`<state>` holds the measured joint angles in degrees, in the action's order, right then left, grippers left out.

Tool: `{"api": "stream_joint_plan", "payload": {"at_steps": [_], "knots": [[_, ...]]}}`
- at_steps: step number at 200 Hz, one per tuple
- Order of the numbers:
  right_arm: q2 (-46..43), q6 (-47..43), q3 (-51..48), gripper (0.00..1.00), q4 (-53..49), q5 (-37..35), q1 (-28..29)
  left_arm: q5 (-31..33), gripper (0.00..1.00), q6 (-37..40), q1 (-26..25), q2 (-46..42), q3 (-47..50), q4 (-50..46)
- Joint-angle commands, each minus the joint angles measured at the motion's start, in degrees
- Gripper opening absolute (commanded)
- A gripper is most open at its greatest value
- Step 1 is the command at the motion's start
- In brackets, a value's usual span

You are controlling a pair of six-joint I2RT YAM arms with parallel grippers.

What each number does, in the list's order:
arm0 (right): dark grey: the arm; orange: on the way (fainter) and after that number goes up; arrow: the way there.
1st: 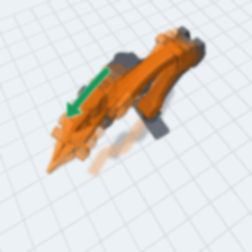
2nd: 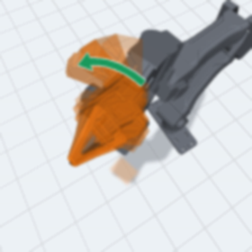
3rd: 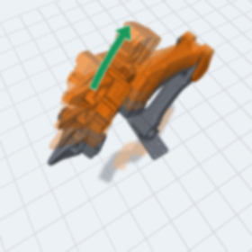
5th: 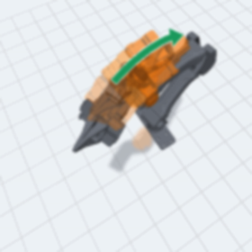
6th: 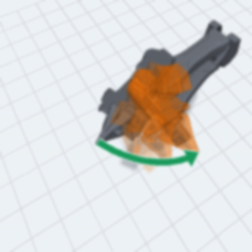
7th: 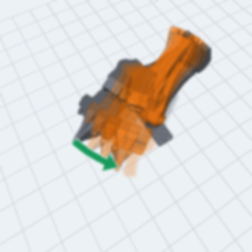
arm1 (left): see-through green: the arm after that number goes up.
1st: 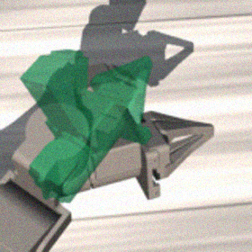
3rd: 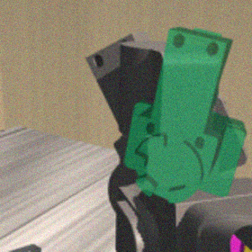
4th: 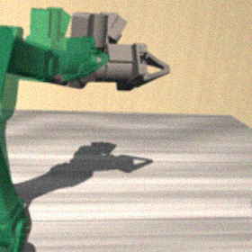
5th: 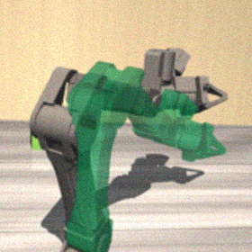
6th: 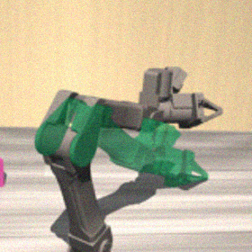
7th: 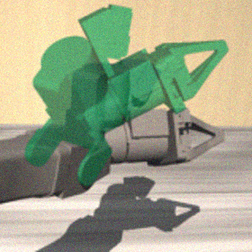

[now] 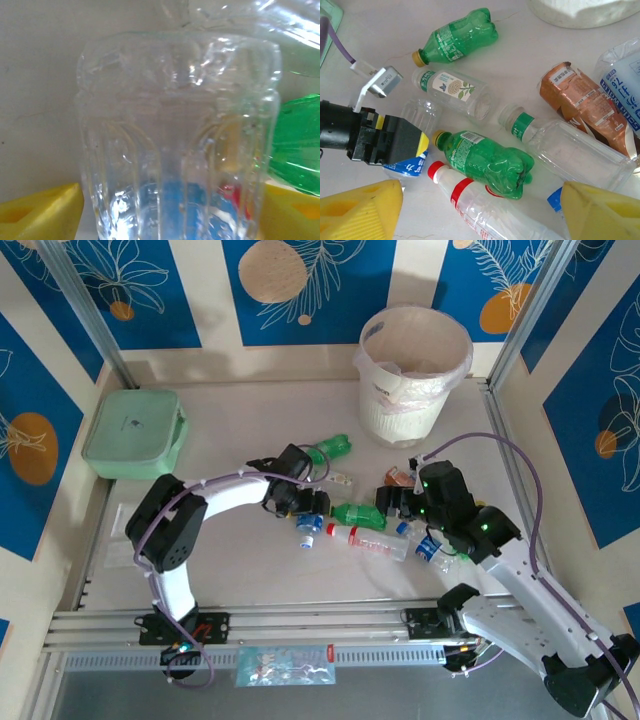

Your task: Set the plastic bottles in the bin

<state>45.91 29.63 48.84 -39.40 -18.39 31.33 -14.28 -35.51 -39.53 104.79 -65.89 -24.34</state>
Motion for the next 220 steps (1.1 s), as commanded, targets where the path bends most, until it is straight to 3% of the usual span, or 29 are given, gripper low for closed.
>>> {"api": "stream_joint_plan", "payload": {"at_steps": [1,32,62,220], "knots": [[-0.9,0.0,-0.4,0.83,0.8,1.4,-0.4,0.8,0.81,1.1,-0.5,1.4,-1.2,1.1],[-1.0,0.1,-0.7,0.83,1.4,1.7,-0.7,0.4,0.73,1.1,-0.5,2.1,-1.0,1.5],[-1.1,0.2,-0.8,0.83,1.6,1.9,-0.8,-0.2,0.59,1.1,-0.6,1.7,-0.7,1.7],[-3.4,-1.1,4.8,0.83,-2.0,1.7,-1.4,1.6,0.44,3.1,-0.4,-14.9,-0.4,-4.6]]}}
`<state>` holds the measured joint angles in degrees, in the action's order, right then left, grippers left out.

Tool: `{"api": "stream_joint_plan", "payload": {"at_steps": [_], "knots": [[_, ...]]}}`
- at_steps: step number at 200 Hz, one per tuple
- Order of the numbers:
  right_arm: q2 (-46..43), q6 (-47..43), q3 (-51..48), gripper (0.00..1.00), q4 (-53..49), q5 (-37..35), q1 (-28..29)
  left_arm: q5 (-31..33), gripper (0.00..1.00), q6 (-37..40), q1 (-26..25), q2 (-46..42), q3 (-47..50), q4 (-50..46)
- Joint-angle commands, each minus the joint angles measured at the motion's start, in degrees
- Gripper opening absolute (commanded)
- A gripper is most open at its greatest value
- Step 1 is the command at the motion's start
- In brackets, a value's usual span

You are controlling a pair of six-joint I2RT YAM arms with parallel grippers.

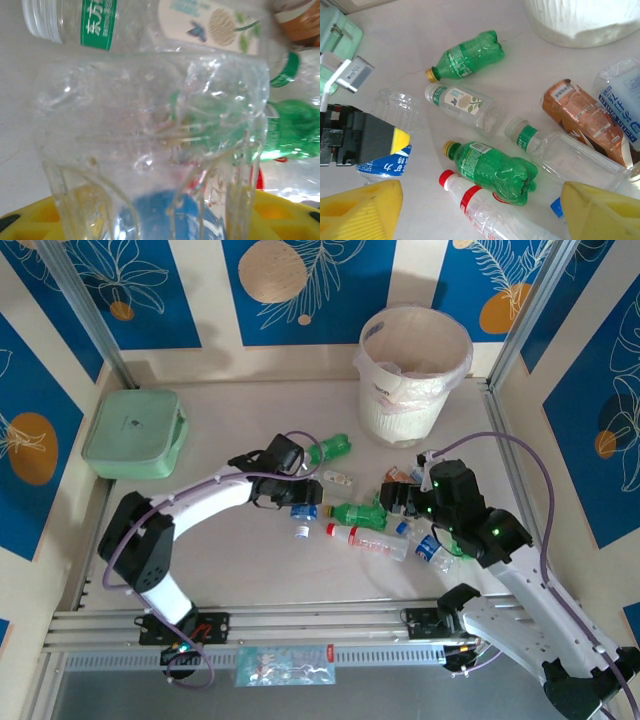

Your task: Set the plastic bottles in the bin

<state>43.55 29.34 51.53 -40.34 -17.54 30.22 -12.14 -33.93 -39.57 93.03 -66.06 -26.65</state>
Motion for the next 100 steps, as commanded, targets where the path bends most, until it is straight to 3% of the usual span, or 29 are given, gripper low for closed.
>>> {"api": "stream_joint_plan", "payload": {"at_steps": [1,100], "knots": [[-1.0,-0.9,2.2,0.83,-1.0,0.9,-0.4,-0.6,0.44,1.5,-0.4,-3.2,-0.2,-2.3],[-0.8,-0.4,0.4,0.83,2.4,5.4,-0.3,-3.0,0.42,2.7,-0.4,-16.2,-3.3,-2.9]]}}
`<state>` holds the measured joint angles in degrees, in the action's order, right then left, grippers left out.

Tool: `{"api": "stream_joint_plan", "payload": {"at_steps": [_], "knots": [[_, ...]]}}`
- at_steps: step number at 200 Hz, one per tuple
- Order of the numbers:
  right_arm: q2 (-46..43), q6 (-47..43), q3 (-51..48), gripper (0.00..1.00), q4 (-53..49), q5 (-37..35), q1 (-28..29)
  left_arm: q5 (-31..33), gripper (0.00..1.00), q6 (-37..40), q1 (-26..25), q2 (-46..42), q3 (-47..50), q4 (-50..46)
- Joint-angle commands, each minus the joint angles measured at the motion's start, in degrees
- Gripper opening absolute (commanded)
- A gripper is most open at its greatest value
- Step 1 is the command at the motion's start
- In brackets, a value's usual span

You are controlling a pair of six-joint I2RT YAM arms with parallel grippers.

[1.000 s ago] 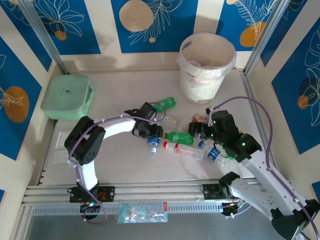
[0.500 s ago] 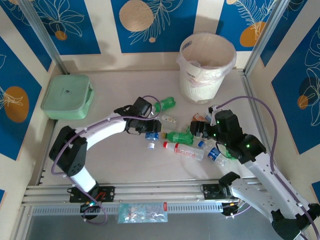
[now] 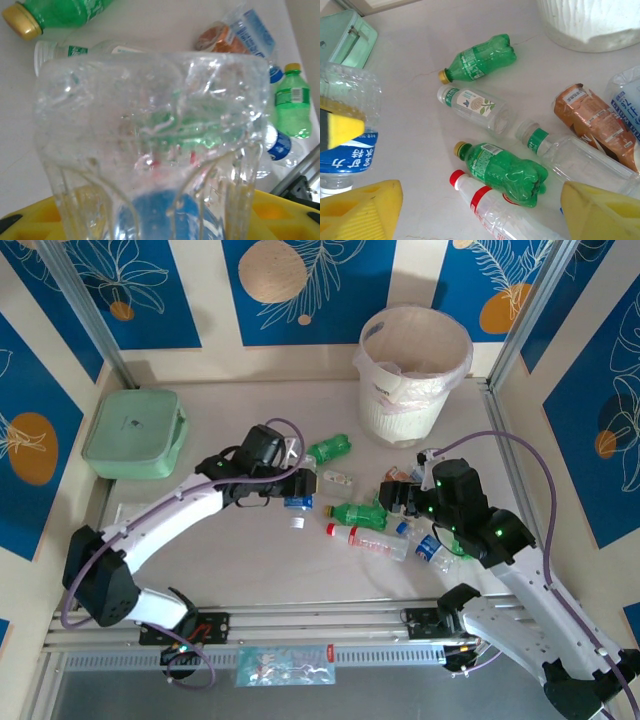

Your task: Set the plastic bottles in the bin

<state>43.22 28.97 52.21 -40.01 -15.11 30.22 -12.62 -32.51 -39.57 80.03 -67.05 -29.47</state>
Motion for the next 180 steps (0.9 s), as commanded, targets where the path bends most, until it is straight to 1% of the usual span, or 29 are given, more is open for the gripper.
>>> {"api": "stream_joint_plan", "payload": {"at_steps": [1,26,52,81,110,135,149,168,180], "knots": [[-0.5,-0.1,-0.3,0.83,2.1,3.1,-0.4,-2.6,0.42,1.3,-0.4,-3.3,-2.3,0.1],[-0.5,-0.3,-1.2,0.83,4.6,6.8,-0.3,-8.6,0.41,0.1,-0.5,-6.1,-0.5,6.5],[0.1,-0.5,-1.3,0.83,8.7,15.4,-0.2,-12.9,0.39,-2.8,-0.5,-8.2,3.4,16.0],[1.2,-0.9,-1.8,0.83,15.7,30.8,-0.2,-18.6,0.38,-7.0,-0.5,-10.2,8.2,28.8],[3.8,0.2,-1.7,0.86,22.1,42.8,-0.2,-20.3,0.38,-10.4,-0.4,-11.7,11.1,37.4],[7.3,2.1,-0.8,0.9,24.7,47.3,-0.2,-23.6,0.38,-15.8,-0.4,-11.8,13.0,47.7],[8.6,3.3,-0.5,0.92,26.3,48.6,-0.1,-24.5,0.38,-18.2,-0.4,-11.8,13.5,51.8],[9.6,4.3,-0.8,0.92,28.1,49.9,-0.3,-23.8,0.38,-18.6,-0.4,-12.2,13.5,52.2],[9.9,5.9,-2.0,0.92,31.2,52.1,-0.2,-22.9,0.38,-18.4,-0.4,-12.7,13.7,52.2]]}}
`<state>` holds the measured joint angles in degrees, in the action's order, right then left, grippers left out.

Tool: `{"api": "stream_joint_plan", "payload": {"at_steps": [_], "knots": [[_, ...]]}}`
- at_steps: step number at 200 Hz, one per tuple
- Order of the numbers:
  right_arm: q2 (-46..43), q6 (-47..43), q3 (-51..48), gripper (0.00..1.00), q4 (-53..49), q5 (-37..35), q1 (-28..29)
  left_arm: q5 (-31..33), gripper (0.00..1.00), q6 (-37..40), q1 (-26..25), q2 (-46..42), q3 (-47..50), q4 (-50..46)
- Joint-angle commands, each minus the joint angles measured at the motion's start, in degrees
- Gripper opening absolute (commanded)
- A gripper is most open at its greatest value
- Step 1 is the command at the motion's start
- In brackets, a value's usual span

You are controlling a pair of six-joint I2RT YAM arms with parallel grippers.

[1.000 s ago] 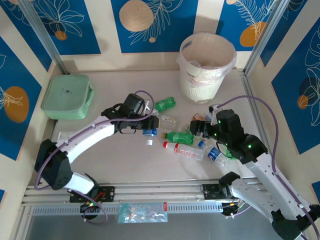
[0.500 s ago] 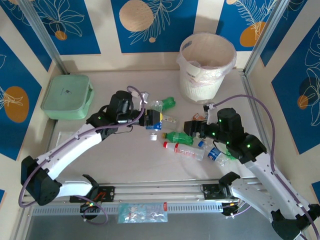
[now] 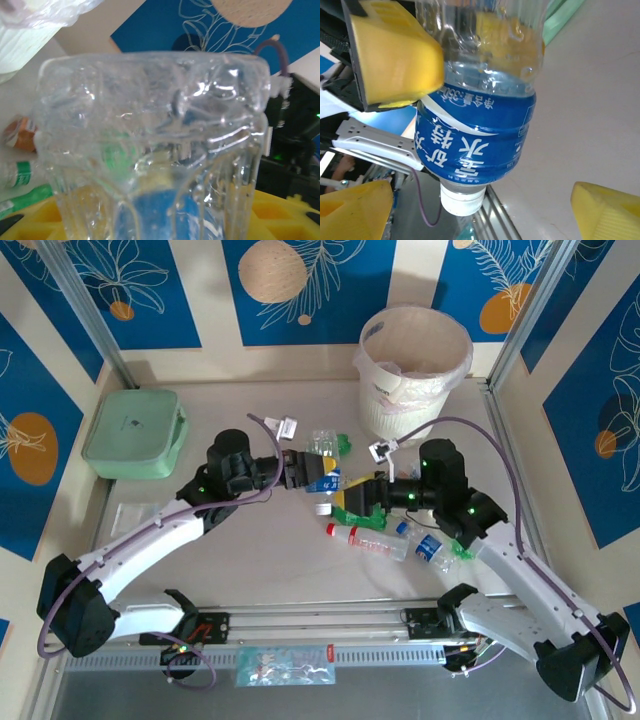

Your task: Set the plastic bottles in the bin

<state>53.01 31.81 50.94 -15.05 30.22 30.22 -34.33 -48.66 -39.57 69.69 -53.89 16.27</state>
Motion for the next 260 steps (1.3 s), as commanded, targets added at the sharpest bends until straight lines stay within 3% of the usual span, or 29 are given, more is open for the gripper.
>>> {"api": "stream_joint_plan", "payload": {"at_steps": [1,30,78,113,136,184,200,235,260], "knots": [[0.2,3.3,-0.8,0.92,6.6,7.1,-0.2,-1.1,0.38,-2.2,-0.4,-2.4,0.5,6.5],[1.8,6.8,-2.6,0.88,13.6,12.0,1.2,0.1,0.38,-3.9,-0.4,-2.7,1.0,9.6],[4.2,8.3,-2.3,0.74,16.5,9.7,2.9,0.2,0.38,-7.9,-0.4,-1.3,1.1,15.2],[6.3,9.7,-1.9,0.55,19.6,9.7,4.9,1.5,0.38,-7.8,-0.4,-1.5,2.0,15.5],[7.1,10.0,-1.9,0.54,20.7,9.1,6.0,1.8,0.38,-8.1,-0.4,-1.4,2.4,15.9],[7.1,10.3,-1.9,0.17,20.9,7.7,6.1,1.9,0.41,-7.8,-0.4,-1.7,2.3,15.1],[6.9,10.4,-2.1,0.11,20.9,7.3,5.9,2.0,0.42,-7.4,-0.4,-1.9,2.1,14.4],[5.9,9.9,-2.2,0.03,19.7,6.7,5.6,2.1,0.56,-6.9,-0.4,-2.1,2.1,13.6],[4.6,9.6,-2.7,0.02,18.9,5.7,4.7,2.7,0.76,-5.3,-0.4,-2.8,1.6,10.8]]}}
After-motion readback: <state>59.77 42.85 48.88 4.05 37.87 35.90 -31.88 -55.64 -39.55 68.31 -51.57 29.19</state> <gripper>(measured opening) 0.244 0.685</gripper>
